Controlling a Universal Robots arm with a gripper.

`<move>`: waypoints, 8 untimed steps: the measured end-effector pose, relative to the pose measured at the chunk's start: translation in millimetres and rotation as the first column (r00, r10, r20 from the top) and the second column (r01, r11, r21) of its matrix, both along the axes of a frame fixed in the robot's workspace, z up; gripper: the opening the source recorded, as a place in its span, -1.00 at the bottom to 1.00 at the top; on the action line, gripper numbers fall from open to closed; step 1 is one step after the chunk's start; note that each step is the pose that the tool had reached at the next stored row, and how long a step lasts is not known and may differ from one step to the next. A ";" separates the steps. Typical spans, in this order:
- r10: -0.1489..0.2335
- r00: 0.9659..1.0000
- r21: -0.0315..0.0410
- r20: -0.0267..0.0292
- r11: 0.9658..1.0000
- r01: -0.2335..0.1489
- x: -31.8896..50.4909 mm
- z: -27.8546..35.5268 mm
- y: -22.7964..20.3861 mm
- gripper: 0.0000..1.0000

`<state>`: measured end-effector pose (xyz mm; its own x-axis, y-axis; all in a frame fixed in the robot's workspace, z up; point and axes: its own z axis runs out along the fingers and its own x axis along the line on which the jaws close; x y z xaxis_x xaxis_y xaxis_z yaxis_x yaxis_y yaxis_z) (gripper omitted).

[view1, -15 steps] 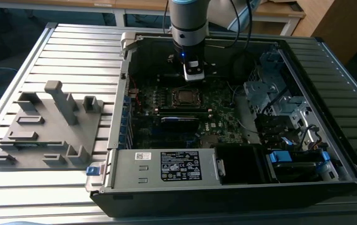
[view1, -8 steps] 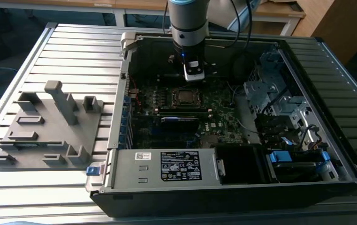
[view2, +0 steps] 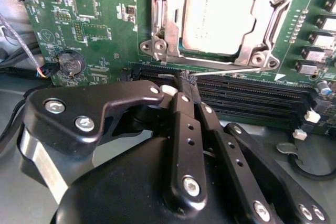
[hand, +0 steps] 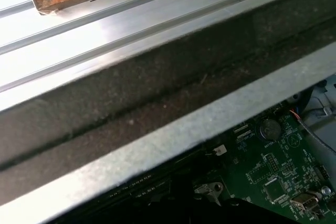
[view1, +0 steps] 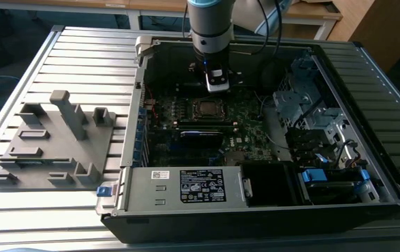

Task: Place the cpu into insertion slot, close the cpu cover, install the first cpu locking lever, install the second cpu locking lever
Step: 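Install the first cpu locking lever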

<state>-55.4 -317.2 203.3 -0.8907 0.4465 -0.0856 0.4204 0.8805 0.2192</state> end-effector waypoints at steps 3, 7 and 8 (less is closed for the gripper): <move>0.000 1.000 0.000 0.004 1.000 0.000 -0.1 -0.7 0.0 -0.79; 0.000 1.000 0.000 0.010 1.000 0.000 -1.6 -1.3 0.1 -0.79; 0.000 1.000 0.000 0.012 1.000 0.000 -2.2 -1.4 0.1 -0.79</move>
<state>-57.6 -317.2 201.8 -0.8895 0.4467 -0.0967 0.4177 0.8804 0.2245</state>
